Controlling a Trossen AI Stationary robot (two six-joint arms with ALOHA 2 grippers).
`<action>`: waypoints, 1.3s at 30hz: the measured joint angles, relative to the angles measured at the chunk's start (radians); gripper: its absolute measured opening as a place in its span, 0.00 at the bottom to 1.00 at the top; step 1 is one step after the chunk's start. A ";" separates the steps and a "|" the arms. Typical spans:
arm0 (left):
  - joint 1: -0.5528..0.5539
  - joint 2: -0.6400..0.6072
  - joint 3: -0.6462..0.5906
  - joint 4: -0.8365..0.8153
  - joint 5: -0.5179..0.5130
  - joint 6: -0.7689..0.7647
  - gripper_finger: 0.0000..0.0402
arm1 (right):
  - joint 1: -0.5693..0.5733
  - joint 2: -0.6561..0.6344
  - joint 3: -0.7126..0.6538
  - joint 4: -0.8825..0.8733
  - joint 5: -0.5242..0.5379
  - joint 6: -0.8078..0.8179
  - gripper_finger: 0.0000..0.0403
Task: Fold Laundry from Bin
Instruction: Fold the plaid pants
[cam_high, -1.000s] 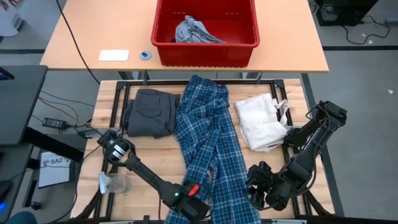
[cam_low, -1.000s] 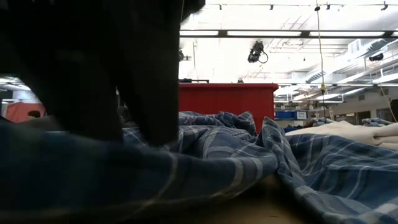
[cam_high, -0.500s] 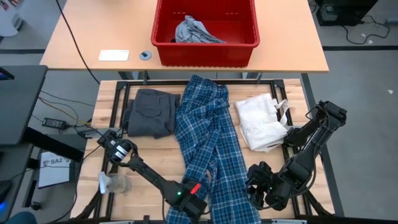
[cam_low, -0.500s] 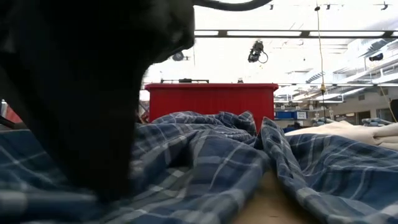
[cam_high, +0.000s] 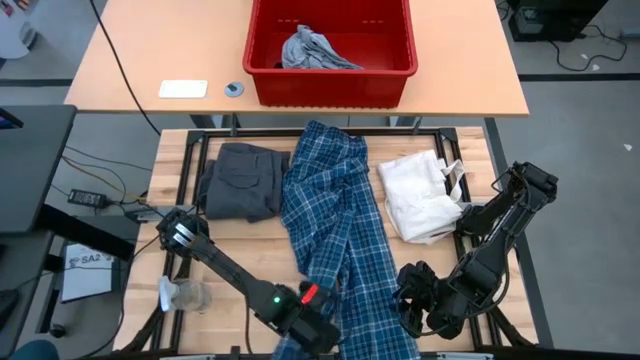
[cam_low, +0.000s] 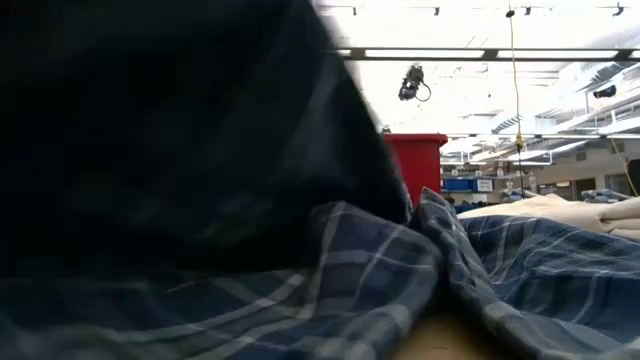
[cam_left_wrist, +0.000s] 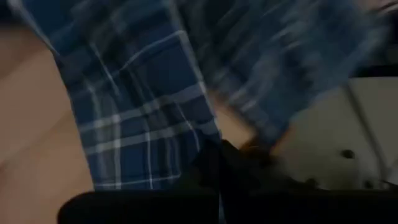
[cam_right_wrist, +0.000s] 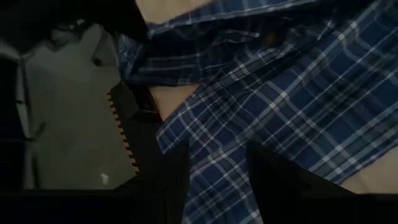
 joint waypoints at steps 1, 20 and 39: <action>0.008 -0.004 0.027 0.001 -0.024 0.027 0.00 | 0.000 0.000 0.000 0.010 0.000 0.016 0.41; 0.180 -0.006 0.198 0.135 -0.135 0.270 0.00 | -0.021 0.233 0.000 0.329 0.196 -0.165 0.62; 0.181 -0.006 0.197 0.118 -0.071 0.327 0.01 | -0.102 0.361 -0.005 0.500 0.257 -0.203 0.33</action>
